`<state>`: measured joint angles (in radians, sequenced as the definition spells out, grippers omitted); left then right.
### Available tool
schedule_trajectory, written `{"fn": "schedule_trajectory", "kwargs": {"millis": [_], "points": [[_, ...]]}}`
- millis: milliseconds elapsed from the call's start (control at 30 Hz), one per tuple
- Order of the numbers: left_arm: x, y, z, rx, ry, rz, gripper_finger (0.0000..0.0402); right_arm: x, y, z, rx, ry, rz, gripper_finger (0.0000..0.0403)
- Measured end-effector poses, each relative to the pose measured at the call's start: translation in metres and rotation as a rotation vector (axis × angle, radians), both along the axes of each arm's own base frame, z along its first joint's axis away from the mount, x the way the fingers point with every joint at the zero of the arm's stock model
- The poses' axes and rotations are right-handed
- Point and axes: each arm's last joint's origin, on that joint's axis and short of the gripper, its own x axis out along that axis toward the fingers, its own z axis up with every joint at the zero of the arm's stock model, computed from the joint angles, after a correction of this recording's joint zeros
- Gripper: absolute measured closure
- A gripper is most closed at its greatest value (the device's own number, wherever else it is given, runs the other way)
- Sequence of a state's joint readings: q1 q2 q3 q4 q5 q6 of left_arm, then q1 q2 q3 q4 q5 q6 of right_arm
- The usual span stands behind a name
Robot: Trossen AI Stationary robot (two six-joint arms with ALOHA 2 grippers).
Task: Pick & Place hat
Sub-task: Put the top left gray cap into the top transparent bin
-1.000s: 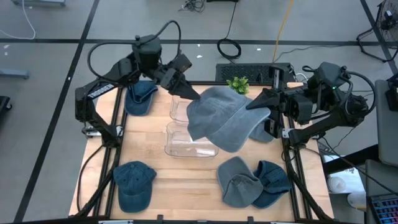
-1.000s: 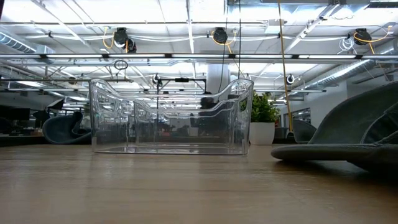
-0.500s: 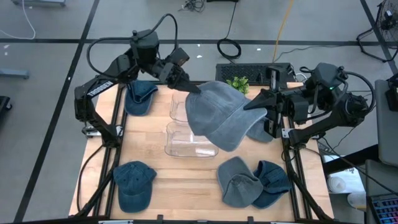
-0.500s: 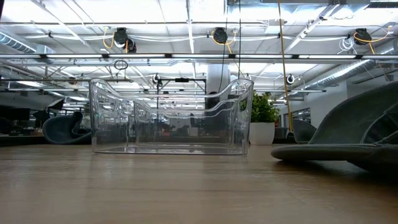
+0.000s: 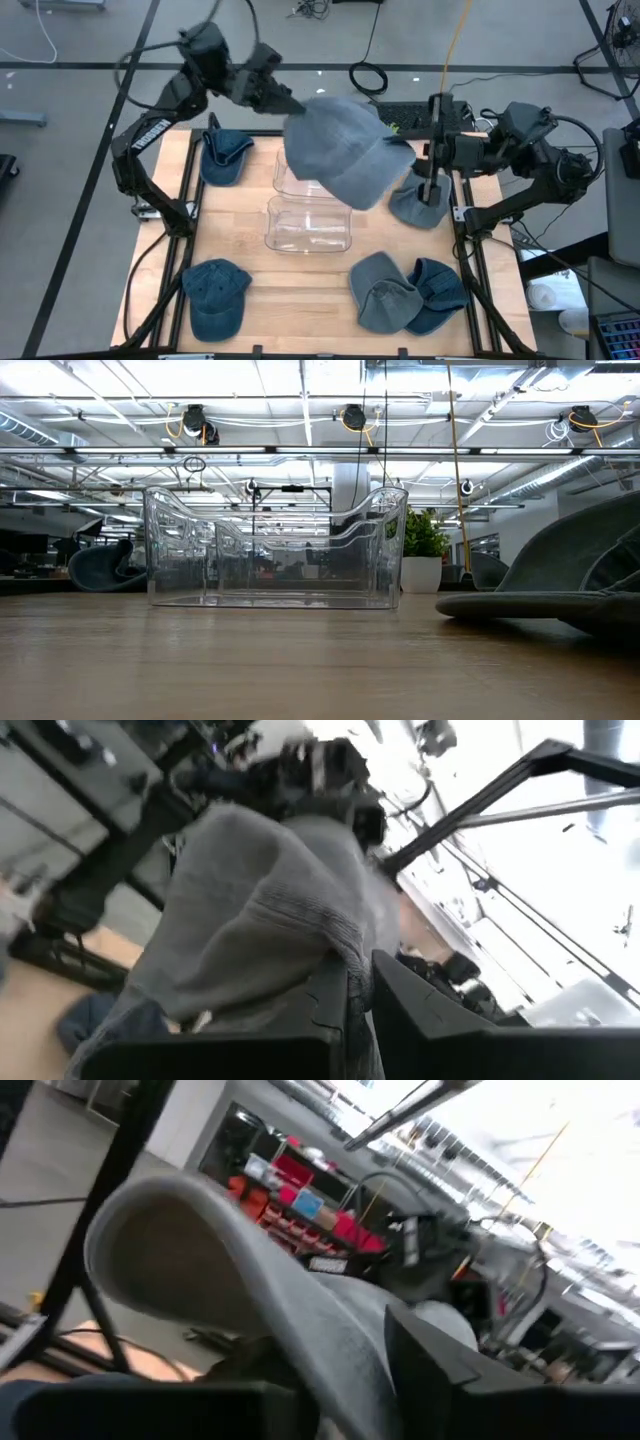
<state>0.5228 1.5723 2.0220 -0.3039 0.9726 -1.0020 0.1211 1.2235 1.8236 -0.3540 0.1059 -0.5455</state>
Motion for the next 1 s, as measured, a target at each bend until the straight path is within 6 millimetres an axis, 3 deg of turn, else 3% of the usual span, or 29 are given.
{"fn": "schedule_trajectory", "kwargs": {"millis": [233,600,800,1000], "points": [[-0.028,0.027,0.011,0.030,-0.057,0.101,0.0379,-0.009,-0.001,-0.010,0.099,0.126,0.006,0.0276],[-0.066,0.057,0.020,0.084,-0.102,0.236,0.0379,-0.024,-0.007,-0.011,0.163,0.153,-0.143,0.0284],[-0.075,0.073,0.007,0.105,-0.024,0.341,0.0379,-0.018,-0.013,0.001,0.268,-0.057,-0.336,0.0276],[-0.077,0.076,-0.011,0.116,0.104,0.385,0.0379,-0.008,-0.014,-0.006,0.203,-0.075,-0.379,0.0233]]}}
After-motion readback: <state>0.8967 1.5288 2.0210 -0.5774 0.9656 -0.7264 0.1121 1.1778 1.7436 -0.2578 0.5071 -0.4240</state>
